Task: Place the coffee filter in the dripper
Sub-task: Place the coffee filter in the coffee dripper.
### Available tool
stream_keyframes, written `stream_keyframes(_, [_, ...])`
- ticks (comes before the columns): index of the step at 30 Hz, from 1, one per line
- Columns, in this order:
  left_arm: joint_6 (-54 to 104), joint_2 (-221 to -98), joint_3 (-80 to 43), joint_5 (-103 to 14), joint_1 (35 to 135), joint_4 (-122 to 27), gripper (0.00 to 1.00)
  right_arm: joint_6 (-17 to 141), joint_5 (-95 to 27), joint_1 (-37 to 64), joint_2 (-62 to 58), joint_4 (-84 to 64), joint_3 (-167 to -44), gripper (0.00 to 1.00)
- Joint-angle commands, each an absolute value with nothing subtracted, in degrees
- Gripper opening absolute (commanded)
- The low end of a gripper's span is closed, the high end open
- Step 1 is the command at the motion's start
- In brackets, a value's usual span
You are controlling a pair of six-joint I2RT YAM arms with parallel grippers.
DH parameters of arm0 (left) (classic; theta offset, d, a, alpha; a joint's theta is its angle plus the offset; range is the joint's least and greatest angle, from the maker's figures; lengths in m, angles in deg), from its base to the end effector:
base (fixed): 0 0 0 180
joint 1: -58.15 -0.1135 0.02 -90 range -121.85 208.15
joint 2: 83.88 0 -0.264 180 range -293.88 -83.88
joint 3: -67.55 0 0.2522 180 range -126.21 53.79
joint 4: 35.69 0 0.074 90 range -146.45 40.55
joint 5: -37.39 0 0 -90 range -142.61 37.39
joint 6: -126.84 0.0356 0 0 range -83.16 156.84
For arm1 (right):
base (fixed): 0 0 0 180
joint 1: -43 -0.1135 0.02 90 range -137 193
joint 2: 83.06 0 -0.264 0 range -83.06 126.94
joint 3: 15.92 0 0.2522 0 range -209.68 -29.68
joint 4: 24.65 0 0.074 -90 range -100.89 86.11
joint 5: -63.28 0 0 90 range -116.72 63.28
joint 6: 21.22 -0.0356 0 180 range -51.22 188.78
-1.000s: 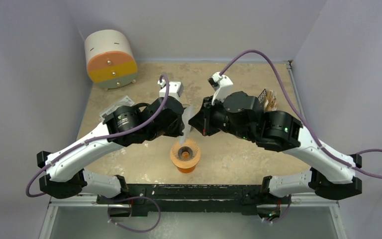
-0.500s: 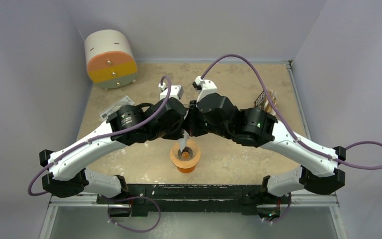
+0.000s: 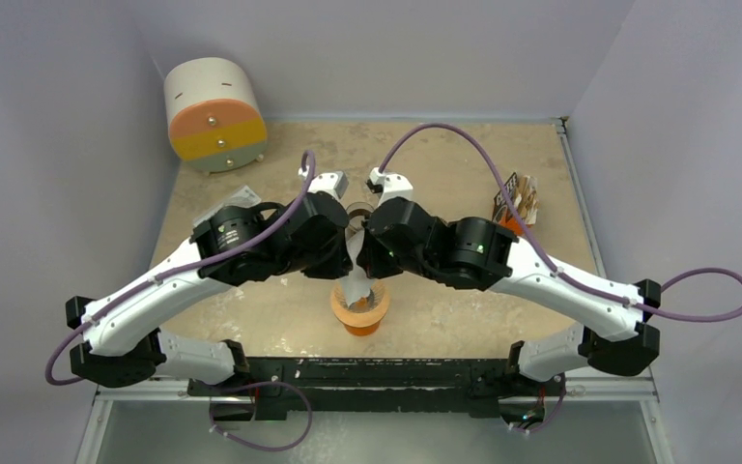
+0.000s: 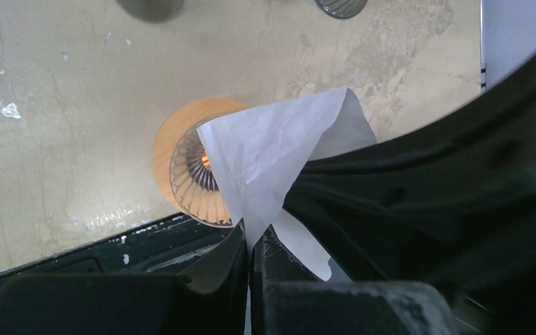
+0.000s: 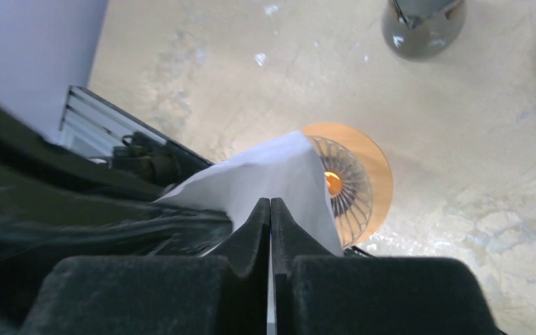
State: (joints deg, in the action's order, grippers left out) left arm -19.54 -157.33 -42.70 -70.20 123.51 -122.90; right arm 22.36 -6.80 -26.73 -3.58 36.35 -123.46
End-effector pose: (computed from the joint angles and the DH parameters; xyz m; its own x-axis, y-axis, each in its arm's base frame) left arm 0.0996 -0.1914 0.4345 -0.8325 -0.0889 -0.5468 0.1677 0.9003 -0.4017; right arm 0.1100 0.2627 0.4333 -0.6970 0.0786 -0.7128 -0.4032 0.7790 0.4802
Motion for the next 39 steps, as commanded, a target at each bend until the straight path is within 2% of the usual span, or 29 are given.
stream_keyframes(1, [-21.0, -156.6, -43.7, -66.2, 123.5, -122.4, 0.00, 20.2, -4.3, -27.8, -4.3, 38.3, -121.2, 0.00])
stream_keyframes(11, [-24.0, -155.6, -40.9, -63.6, 123.2, -123.5, 0.00, 21.9, -3.9, -28.4, -3.3, 41.6, -121.7, 0.00])
stream_keyframes(21, [-25.6, -148.8, -30.2, -52.2, 113.9, -114.7, 0.00, 22.3, -4.1, -28.5, -1.6, 40.3, -119.8, 0.00])
stream_keyframes(29, [-26.7, -149.5, -27.6, -44.2, 112.4, -108.7, 0.00, 22.8, -5.3, -29.1, 1.0, 40.3, -120.6, 0.00])
stream_keyframes(39, [-27.5, -147.3, -22.4, -42.6, 110.9, -106.6, 0.00, 23.4, -4.6, -29.3, 1.3, 42.3, -120.4, 0.00])
